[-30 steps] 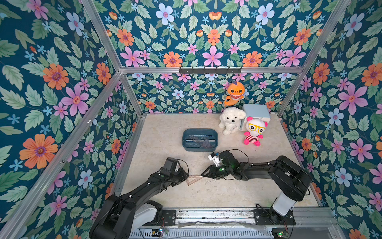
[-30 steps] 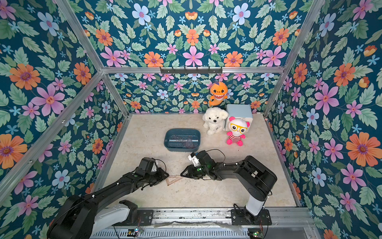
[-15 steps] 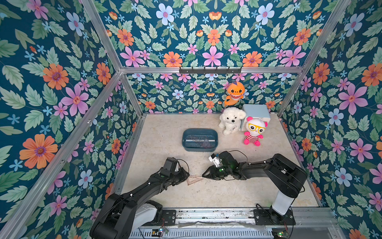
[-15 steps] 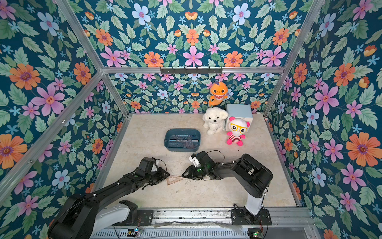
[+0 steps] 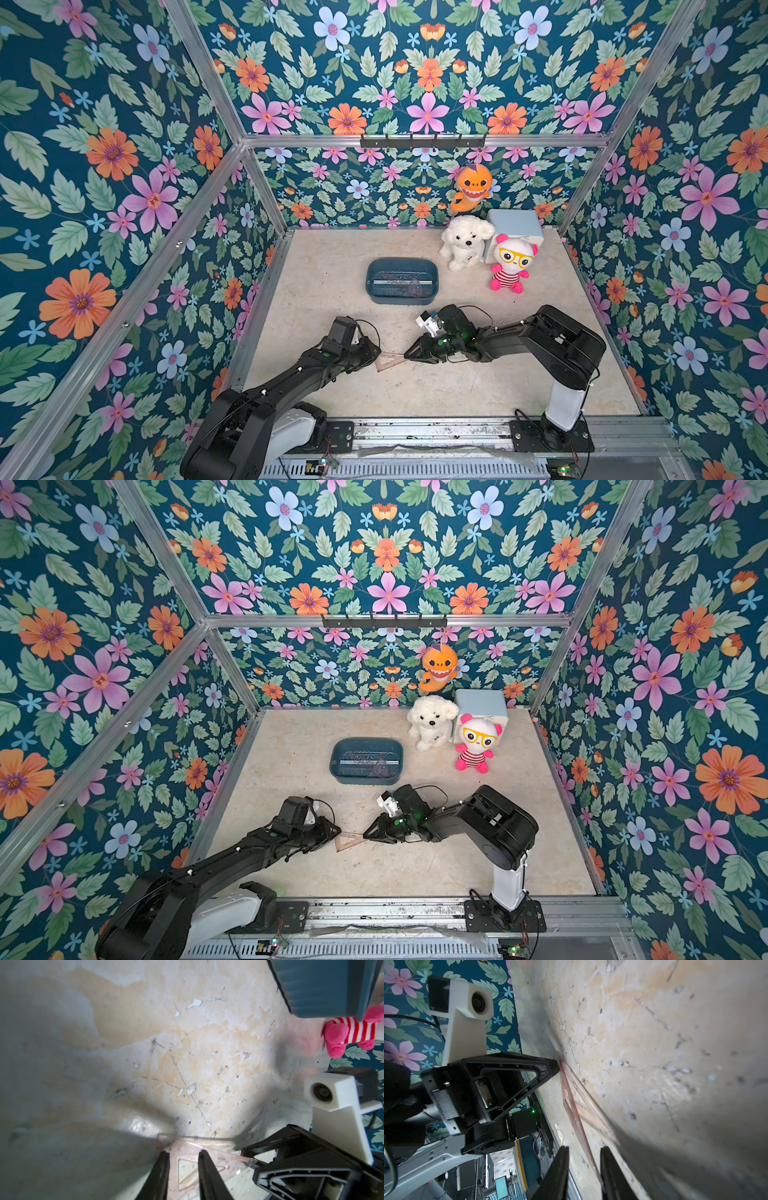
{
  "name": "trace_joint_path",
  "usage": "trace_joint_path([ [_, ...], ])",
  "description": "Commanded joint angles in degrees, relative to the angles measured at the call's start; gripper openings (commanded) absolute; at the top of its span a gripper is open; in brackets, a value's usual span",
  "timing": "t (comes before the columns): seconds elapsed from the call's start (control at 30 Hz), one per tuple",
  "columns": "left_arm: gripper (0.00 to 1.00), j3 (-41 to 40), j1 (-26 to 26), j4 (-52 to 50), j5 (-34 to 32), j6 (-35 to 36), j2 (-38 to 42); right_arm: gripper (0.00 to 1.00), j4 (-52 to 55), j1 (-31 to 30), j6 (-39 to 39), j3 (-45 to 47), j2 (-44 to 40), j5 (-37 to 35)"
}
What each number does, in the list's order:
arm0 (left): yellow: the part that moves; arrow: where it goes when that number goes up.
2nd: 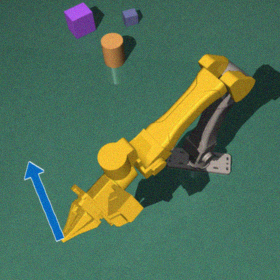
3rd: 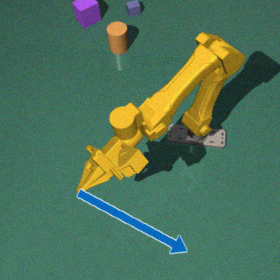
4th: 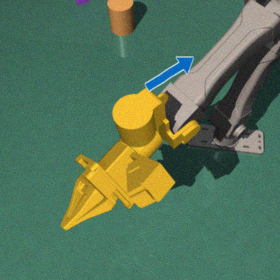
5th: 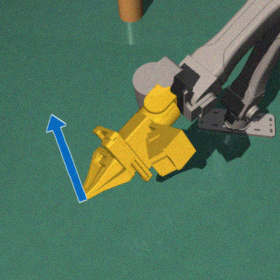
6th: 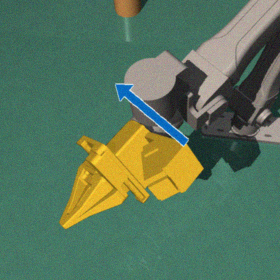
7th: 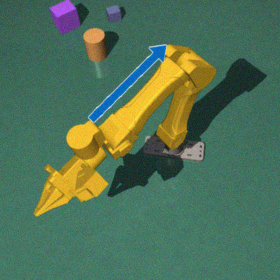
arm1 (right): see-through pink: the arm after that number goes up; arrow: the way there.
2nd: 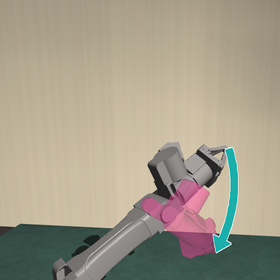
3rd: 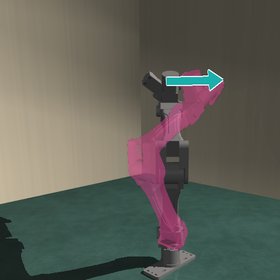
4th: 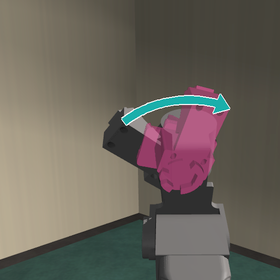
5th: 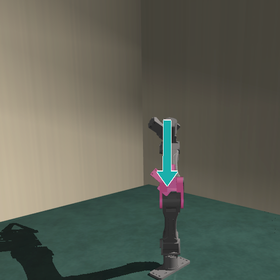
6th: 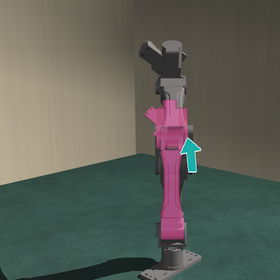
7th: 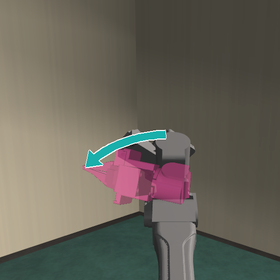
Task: Put the scattered rulers into the storage box
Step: Pick up the ruler from the center of the board, then place the ruler in the storage box.
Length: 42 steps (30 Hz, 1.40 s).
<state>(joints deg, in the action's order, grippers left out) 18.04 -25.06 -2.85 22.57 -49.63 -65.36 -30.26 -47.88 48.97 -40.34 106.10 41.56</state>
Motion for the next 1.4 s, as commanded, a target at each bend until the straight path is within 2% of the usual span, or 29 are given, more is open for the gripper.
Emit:
trace_joint_path([
  [0.0,0.30,-0.8,0.0,-6.9,-2.9,0.2,-0.4,0.25,-2.5,-0.1,0.8,-0.4,0.4,1.4],
  [0.23,0.30,-1.1,0.0,-6.8,-3.0,0.0,-0.1,0.14,-3.4,-0.1,1.1,-0.5,0.9,1.8],
  [0.4,0.31,-0.4,0.0,-7.5,-3.2,0.4,0.6,0.00,-2.5,-0.3,0.7,-0.9,0.5,1.6],
  [0.5,0.33,1.9,0.0,-9.9,-4.8,2.0,1.4,0.00,-0.4,-0.3,-0.5,-1.3,-0.6,1.1],
  [0.63,0.47,8.3,0.2,-15.4,-9.4,5.6,2.7,0.00,5.3,-0.5,-2.8,-2.5,-4.3,-0.5],
  [0.83,0.49,25.5,3.4,-24.0,-16.0,12.4,1.3,0.00,17.3,0.8,-7.2,-8.1,-10.5,-3.5],
  [1.0,0.50,33.4,8.6,-24.8,-15.1,17.1,-1.9,0.00,24.2,4.3,-9.5,-15.9,-13.7,-6.7],
  [1.13,0.50,36.6,10.0,-24.2,-14.4,19.1,-5.0,0.00,26.8,8.5,-10.1,-22.7,-10.6,-9.5],
  [1.37,0.50,38.9,11.0,-22.6,-12.8,20.6,-10.7,0.00,31.4,12.4,-12.9,-37.2,3.5,-10.3],
])
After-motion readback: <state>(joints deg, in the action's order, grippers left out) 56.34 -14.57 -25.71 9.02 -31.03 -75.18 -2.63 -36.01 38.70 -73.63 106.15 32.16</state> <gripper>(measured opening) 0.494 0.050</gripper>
